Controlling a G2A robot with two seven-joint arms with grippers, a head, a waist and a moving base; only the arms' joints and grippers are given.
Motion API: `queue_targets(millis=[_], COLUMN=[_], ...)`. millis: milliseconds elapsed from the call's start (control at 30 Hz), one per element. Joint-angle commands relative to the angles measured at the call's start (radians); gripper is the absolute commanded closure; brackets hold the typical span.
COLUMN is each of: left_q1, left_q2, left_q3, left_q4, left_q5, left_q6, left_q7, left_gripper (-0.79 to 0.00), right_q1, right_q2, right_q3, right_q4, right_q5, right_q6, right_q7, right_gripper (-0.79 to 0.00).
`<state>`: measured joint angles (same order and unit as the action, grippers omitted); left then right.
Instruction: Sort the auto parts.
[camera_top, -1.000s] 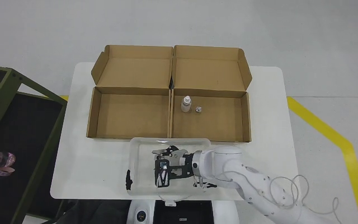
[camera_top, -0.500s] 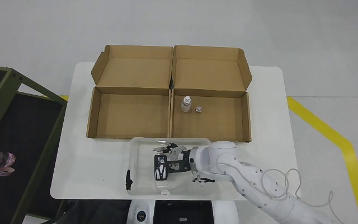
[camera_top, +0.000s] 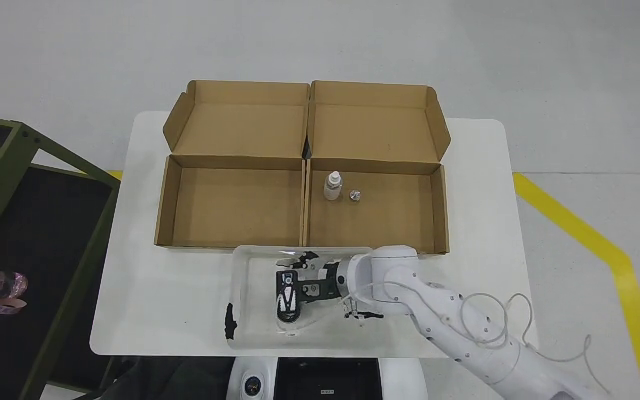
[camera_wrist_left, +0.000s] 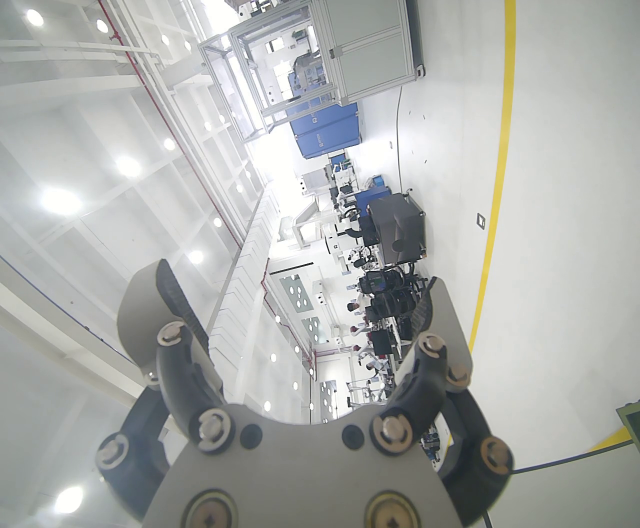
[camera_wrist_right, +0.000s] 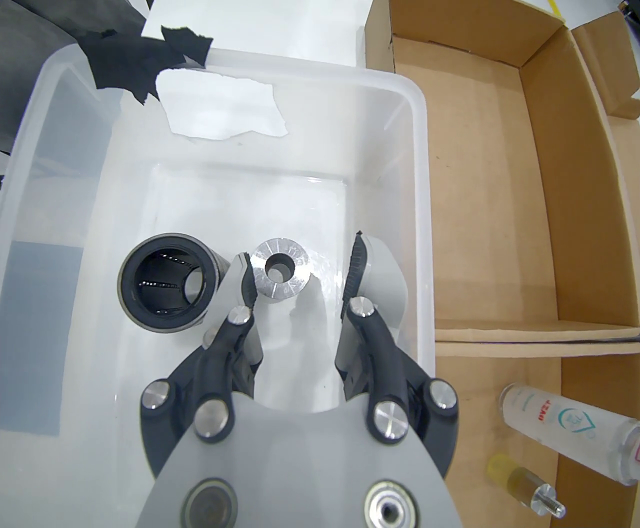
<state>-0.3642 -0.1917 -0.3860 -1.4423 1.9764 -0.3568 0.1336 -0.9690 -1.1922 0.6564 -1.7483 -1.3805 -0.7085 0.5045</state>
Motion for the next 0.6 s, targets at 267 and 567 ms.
queue_targets(millis=[267,567], left_q1=[0.0,0.0], left_q2=[0.0,0.0], left_q3=[0.0,0.0], left_q4=[0.0,0.0], left_q5=[0.0,0.0], left_q6=[0.0,0.0], left_q7=[0.0,0.0], left_gripper=[-0.785,-0.785], right_q1=[0.008,0.032], right_q2=[-0.013,-0.032], right_q3=[-0.021,-0.044], right_q4=[0.028,0.076], right_q5=[0.0,0.005], right_q6=[-0.01,-0.011], right_q7=[-0.001,-0.006], right_gripper=[-0.351,-0.351])
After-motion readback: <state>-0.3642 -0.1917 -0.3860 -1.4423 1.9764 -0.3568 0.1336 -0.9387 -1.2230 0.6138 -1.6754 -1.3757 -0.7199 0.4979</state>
